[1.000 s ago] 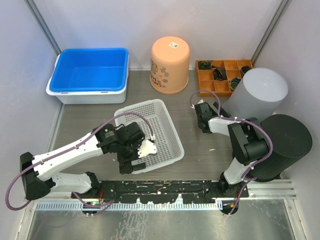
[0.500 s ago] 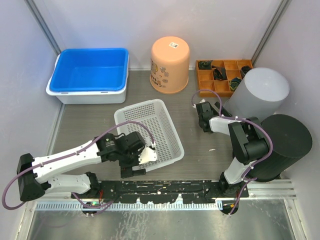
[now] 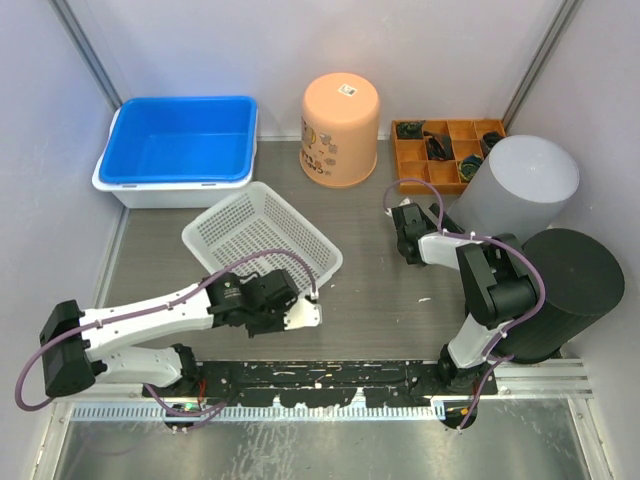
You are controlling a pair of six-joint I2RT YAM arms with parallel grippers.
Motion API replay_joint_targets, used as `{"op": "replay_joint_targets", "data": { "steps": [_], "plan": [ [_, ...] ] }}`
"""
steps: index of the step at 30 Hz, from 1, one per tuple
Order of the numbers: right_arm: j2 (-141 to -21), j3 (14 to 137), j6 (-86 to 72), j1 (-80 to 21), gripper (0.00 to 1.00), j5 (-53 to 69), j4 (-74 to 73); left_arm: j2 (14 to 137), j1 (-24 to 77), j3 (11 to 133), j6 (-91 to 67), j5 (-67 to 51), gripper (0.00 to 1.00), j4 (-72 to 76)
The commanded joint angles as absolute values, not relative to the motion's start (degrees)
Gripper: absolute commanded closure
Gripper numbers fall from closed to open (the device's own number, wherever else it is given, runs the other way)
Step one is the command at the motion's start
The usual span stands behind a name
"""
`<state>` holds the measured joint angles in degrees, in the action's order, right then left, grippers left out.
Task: Turn the large container upside down
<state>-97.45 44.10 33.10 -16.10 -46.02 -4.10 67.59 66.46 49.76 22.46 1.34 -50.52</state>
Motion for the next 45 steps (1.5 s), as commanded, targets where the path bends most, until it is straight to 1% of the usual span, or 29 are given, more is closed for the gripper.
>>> {"op": "replay_joint_targets", "data": {
  "steps": [1,4,8,12,13,16,19,22,23,25,26,28,30,34,36,40,45],
  "plan": [
    [-102.28,40.4,29.76,-12.95,0.0,-38.01,-11.97,65.3,65.84,57.39,24.39,-1.76,1.0,-54.85],
    [-99.22,41.66,30.03,-11.4,0.0,-37.07,-13.16,65.6,65.8,67.14,25.61,-10.29,1.0,-63.34],
    [-93.56,43.71,29.93,-9.38,0.0,-29.56,-18.64,69.32,65.74,78.09,26.11,-21.94,1.0,-70.76],
    [-86.64,46.16,33.32,-7.86,0.0,-21.75,-26.94,75.7,65.74,91.04,27.33,-37.23,1.0,-80.02],
    [-84.25,47.69,33.92,-7.83,0.0,-19.56,-29.66,77.53,65.79,95.31,27.93,-41.02,1.0,-82.79],
    [-77.12,56.36,34.48,-7.73,0.0,-13.47,-39.01,81.98,64.6,103.04,29.26,-51.33,1.0,-89.34],
    [-71.79,67.32,34.38,-7.45,0.0,-6.26,-45.04,85.28,56.73,107.73,27.21,-67.54,1.0,-89.69],
    [-71.21,79.23,34.07,-6.3,0.0,-1.06,-51.03,90.17,45.11,112.99,23.89,-83.27,1.0,-88.86],
    [-71.17,82.83,34.08,-6.17,0.0,0.21,-52.63,91.71,40.34,114.04,20.83,-88.24,1.0,-86.78],
    [-71.84,89.62,34.36,-6.07,0.0,2.48,-55.5,93.77,35.25,112.78,8.03,-96.7,1.0,-75.39],
    [-72.6,93.23,34.53,-5.8,0.0,3.65,-57.12,94.81,32.3,112.36,4.61,-97.53,1.0,-71.8],
    [-73.68,97.79,34.68,-4.89,0.0,4.39,-57.79,98.0,29.67,113.1,9.92,-97.69,1.0,-76.42],
    [-73.99,98.8,34.96,-4.75,0.0,4.31,-57.0,101.73,28.14,110.46,12.96,-97.69,1.0,-78.8],
    [-74.62,96.81,34.64,-4.75,0.0,6.82,-55.66,112.4,26.25,107.68,28.77,-97.9,1.0,-92.84],
    [-75.32,95.53,34.4,-4.75,0.0,7.45,-55.22,118.37,25.79,106.84,33.3,-98.0,1.0,-96.77],
    [-75.5,91.23,35.15,-4.75,0.0,7.16,-52.75,128.7,23.86,106.91,40.05,-98.0,1.0,-101.34],
    [-75.71,86.99,35.76,-4.75,0.0,8.84,-50.57,136.43,19.52,112.2,41.37,-97.83,1.0,-101.77]
  ]
}}
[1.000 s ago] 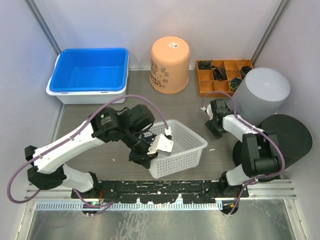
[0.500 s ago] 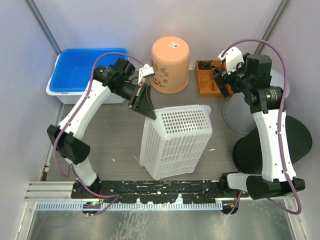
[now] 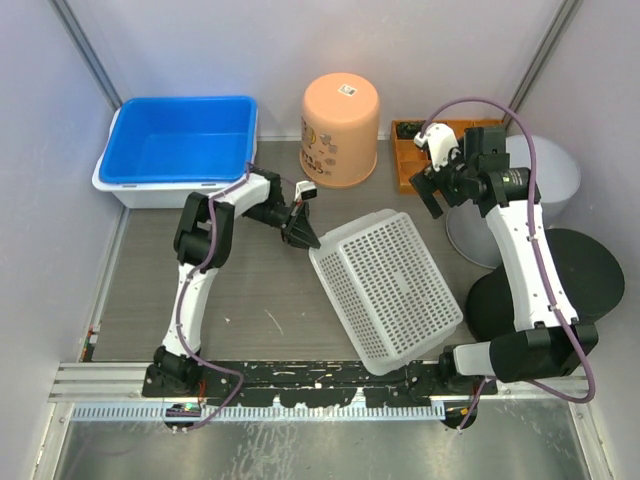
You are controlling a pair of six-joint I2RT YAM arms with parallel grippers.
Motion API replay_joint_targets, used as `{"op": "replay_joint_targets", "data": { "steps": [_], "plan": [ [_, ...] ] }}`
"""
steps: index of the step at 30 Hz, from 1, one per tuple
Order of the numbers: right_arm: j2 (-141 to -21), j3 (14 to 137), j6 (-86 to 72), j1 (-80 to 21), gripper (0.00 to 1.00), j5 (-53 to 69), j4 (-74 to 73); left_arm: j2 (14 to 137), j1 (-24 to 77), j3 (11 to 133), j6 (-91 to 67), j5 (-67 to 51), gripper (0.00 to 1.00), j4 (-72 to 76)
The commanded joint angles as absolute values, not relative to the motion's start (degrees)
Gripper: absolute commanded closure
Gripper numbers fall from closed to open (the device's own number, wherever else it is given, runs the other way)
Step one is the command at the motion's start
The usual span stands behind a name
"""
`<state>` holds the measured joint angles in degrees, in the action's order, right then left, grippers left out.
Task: Turn the large container upside down
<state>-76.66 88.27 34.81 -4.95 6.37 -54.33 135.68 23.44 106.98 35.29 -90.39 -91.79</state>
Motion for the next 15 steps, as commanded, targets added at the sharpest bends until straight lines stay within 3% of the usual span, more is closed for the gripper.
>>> {"op": "replay_joint_targets", "data": {
  "steps": [1,2,3,4,5,10,15],
  "plan": [
    [-75.96,86.61,35.85,-4.75,0.0,9.81,-50.6,137.63,18.97,113.91,40.8,-97.74,0.98,-101.81],
    [-76.31,86.42,35.78,-4.75,0.0,10.7,-50.67,138.75,18.57,115.48,40.17,-97.62,0.83,-101.85],
    [-76.68,86.49,35.55,-4.72,0.0,11.64,-50.7,139.74,18.35,117.04,39.34,-97.52,0.5,-101.86],
    [-77.11,86.59,35.26,-4.74,0.0,12.75,-50.71,140.49,18.1,118.36,38.44,-97.48,0.06,-101.86],
    [-77.57,86.88,34.93,-4.75,0.0,13.66,-50.53,141.09,18.0,119.53,37.84,-97.35,0.0,-101.89],
    [-79.67,88.76,33.78,-5.16,0.0,17.08,-50.44,140.05,18.15,122.48,36.34,-97.02,0.01,-101.89],
    [-78.79,89.02,32.27,-7.61,0.0,20.02,-50.37,137.69,19.96,126.64,35.17,-89.21,0.01,-101.15]
  ]
}}
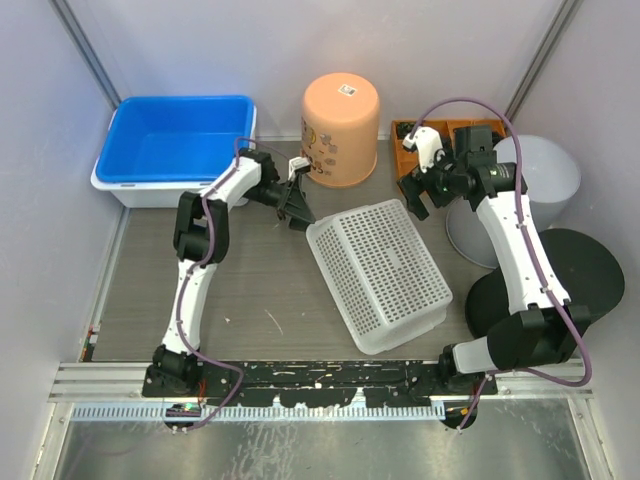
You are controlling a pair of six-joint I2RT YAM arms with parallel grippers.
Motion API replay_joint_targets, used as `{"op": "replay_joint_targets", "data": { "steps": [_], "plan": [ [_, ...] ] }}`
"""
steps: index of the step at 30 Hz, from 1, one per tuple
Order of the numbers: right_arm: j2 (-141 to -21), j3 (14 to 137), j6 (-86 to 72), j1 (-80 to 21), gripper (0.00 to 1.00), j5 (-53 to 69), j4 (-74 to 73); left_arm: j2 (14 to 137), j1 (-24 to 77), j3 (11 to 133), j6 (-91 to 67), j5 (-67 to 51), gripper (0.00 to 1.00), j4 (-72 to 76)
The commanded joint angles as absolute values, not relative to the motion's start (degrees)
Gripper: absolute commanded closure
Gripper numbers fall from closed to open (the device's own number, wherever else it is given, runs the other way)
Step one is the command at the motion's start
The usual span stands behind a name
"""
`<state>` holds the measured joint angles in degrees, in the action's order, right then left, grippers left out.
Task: Turn the large container upside down
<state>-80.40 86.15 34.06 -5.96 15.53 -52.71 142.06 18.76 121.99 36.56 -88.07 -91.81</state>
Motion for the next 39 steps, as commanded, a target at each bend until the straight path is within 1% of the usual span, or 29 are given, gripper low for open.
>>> {"op": "replay_joint_targets", "data": {
  "steps": [1,2,4,5,6,7,9,12,16,19,21,24,25,27,28,30,32,34,36,39],
  "plan": [
    [-78.71,89.11,32.04,-7.8,0.0,20.89,-50.7,137.83,20.6,126.71,30.81,-85.25,0.01,-97.99],
    [-78.67,89.17,31.93,-7.82,0.0,21.93,-51.06,137.18,21.43,124.43,21.51,-80.49,0.01,-89.37],
    [-78.6,89.32,31.63,-7.86,0.0,24.05,-51.77,131.48,21.7,112.44,-0.34,-64.36,0.01,-65.24],
    [-78.58,89.63,31.52,-8.01,0.0,25.26,-52.05,128.37,21.55,106.79,-4.0,-60.06,0.02,-56.71],
    [-78.6,89.93,31.21,-8.59,0.0,26.22,-52.46,126.37,21.66,103.09,-6.04,-55.57,0.02,-52.16],
    [-78.58,90.13,30.98,-8.96,0.0,27.29,-52.73,125.77,22.14,102.89,-5.34,-52.51,0.01,-52.53],
    [-78.41,90.26,30.57,-11.36,0.0,27.57,-52.78,126.88,23.16,107.89,-3.01,-46.51,0.01,-58.15],
    [-78.5,90.5,30.28,-15.29,0.0,24.84,-52.29,127.26,23.91,112.84,-4.08,-31.65,0.01,-60.72],
    [-78.63,91.13,30.14,-21.15,0.0,22.77,-51.91,124.84,25.42,114.49,-2.97,-14.48,0.01,-59.76],
    [-80.15,92.58,31.21,-27.96,0.0,24.98,-54.99,121.62,26.54,114.88,-0.9,-4.11,0.01,-57.23],
    [-82.17,94.5,33.44,-33.9,0.0,28.16,-59.89,118.42,26.48,116.66,0.37,-1.12,0.01,-56.46],
    [-84.61,95.48,36.71,-43.55,0.0,33.16,-65.7,112.88,26.38,124.76,4.54,1.97,0.02,-58.6],
    [-85.1,94.53,37.53,-47.89,0.0,33.63,-66.76,111.0,26.31,127.81,6.74,3.52,0.02,-59.51],
    [-85.94,90.4,38.87,-54.03,0.0,32.35,-65.62,106.88,26.06,133.31,12.75,10.53,0.02,-59.57],
    [-86.3,86.89,38.93,-56.62,0.0,29.78,-63.44,105.03,25.63,134.63,15.26,13.27,0.01,-59.17],
    [-86.56,78.11,37.62,-59.72,0.0,21.4,-54.06,102.07,23.53,136.71,19.82,18.74,0.02,-58.71],
    [-87.13,68.96,36.44,-60.65,0.0,12.6,-43.2,100.42,19.44,138.95,21.45,19.18,0.01,-60.88],
    [-87.72,60.56,35.89,-60.73,0.0,2.99,-32.12,100.22,15.17,139.93,22.08,17.08,0.02,-66.13],
    [-88.48,52.96,36.16,-60.66,0.0,-5.58,-23.72,100.12,11.39,139.19,21.86,11.77,0.02,-70.73],
    [-90.77,48.31,36.18,-60.3,0.0,-15.02,-17.13,100.65,9.21,138.57,23.28,3.47,0.01,-76.6]
  ]
}}
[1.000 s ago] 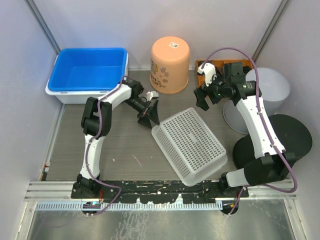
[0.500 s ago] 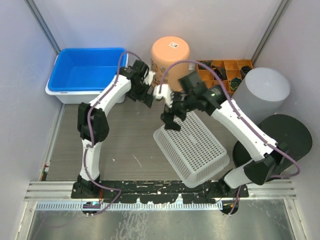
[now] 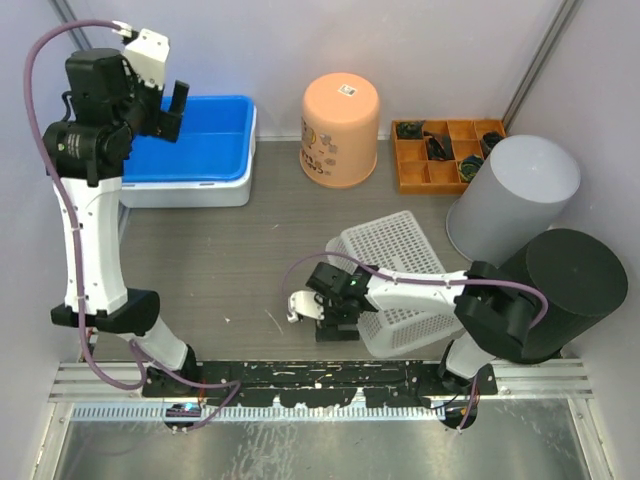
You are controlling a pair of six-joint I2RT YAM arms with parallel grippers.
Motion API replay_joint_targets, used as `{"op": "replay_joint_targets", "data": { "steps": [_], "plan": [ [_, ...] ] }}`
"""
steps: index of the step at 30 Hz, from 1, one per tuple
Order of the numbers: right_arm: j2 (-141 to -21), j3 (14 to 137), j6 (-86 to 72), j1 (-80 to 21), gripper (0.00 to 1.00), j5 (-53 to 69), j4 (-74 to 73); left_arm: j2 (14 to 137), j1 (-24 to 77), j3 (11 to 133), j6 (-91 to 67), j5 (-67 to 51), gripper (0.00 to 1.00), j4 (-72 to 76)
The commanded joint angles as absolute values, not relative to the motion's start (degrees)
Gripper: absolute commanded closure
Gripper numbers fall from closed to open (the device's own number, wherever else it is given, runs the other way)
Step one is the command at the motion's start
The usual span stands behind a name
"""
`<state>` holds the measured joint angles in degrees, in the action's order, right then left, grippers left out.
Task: Turn the large container upside down
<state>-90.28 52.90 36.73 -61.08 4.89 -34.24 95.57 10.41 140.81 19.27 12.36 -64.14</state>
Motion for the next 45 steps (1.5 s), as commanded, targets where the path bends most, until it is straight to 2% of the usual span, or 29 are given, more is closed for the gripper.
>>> {"op": "replay_joint_targets", "data": {
  "steps": [1,5,13,21,27,34,37,40,45],
  "plan": [
    [-91.5,47.58,36.13,-59.92,0.0,-17.34,-15.98,101.34,9.22,139.28,24.51,1.41,0.01,-78.51],
    [-93.28,45.99,36.78,-56.54,0.0,-23.0,-13.42,107.58,7.43,143.94,25.85,-3.81,0.01,-83.26],
    [-89.91,44.31,38.17,-48.38,0.0,-25.69,-15.33,115.18,6.12,140.87,34.08,-11.1,0.01,-80.99],
    [-84.95,40.69,38.24,-46.63,0.0,-25.19,-19.15,116.4,5.17,138.57,57.77,-14.99,0.01,-85.87],
    [-84.9,39.41,38.46,-43.23,0.0,-27.1,-17.32,124.91,4.92,150.12,51.87,-13.87,0.1,-86.3],
    [-84.83,38.74,38.36,-39.95,0.0,-27.37,-16.84,119.62,5.16,133.38,49.38,-17.91,0.11,-75.26],
    [-84.9,38.55,38.79,-38.63,0.0,-27.43,-16.34,122.63,5.14,135.59,48.71,-16.27,0.12,-75.39],
    [-85.35,39.05,38.85,-37.81,0.0,-27.42,-16.13,125.49,5.01,138.89,46.69,-14.53,0.19,-74.43],
    [-86.66,39.43,38.69,-37.48,0.0,-27.26,-15.93,127.55,5.1,141.73,45.3,-15.01,0.2,-73.07]
  ]
}}
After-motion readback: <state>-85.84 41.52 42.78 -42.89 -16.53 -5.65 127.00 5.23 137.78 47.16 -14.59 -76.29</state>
